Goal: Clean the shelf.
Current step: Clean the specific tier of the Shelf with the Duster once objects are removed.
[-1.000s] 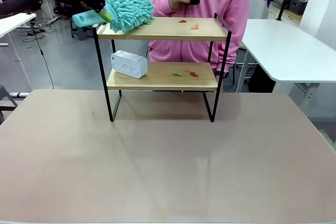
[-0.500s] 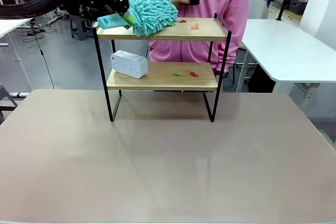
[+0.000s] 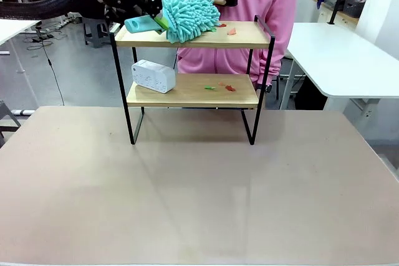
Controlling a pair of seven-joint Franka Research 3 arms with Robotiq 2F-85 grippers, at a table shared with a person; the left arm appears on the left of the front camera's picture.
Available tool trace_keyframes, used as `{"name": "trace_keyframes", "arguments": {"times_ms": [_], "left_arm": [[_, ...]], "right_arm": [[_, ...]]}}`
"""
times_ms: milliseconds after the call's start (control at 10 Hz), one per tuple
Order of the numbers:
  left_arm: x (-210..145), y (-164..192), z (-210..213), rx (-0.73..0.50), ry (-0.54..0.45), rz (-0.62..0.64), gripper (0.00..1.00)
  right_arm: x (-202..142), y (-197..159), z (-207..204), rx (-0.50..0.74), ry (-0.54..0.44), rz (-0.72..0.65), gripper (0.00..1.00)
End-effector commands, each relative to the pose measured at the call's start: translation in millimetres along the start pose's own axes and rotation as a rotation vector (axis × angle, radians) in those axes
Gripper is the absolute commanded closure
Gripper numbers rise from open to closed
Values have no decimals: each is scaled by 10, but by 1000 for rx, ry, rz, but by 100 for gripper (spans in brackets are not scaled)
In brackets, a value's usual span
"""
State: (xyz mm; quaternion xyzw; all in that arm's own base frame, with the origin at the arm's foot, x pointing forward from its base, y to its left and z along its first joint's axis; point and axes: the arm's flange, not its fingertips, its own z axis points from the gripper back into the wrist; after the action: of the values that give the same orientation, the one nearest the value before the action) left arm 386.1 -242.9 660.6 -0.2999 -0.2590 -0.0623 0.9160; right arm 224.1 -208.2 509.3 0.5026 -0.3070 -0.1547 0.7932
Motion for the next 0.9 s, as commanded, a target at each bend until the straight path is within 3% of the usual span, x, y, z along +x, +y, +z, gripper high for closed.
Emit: {"name": "trace_keyframes", "arguments": {"times_ms": [0, 200, 500, 800], "left_arm": [[50, 49, -23, -78, 52, -43, 88], [58, 60, -95, -86, 82, -105, 88], [78, 54, -45, -205, 90, -208, 88], [-3, 121, -24, -246, 205, -377, 88]], "right_arm": [[21, 19, -16, 20, -12, 25, 0], [21, 19, -16, 20, -12, 25, 0], [21, 19, -16, 20, -12, 25, 0], [21, 19, -16, 20, -12, 25, 0]]}}
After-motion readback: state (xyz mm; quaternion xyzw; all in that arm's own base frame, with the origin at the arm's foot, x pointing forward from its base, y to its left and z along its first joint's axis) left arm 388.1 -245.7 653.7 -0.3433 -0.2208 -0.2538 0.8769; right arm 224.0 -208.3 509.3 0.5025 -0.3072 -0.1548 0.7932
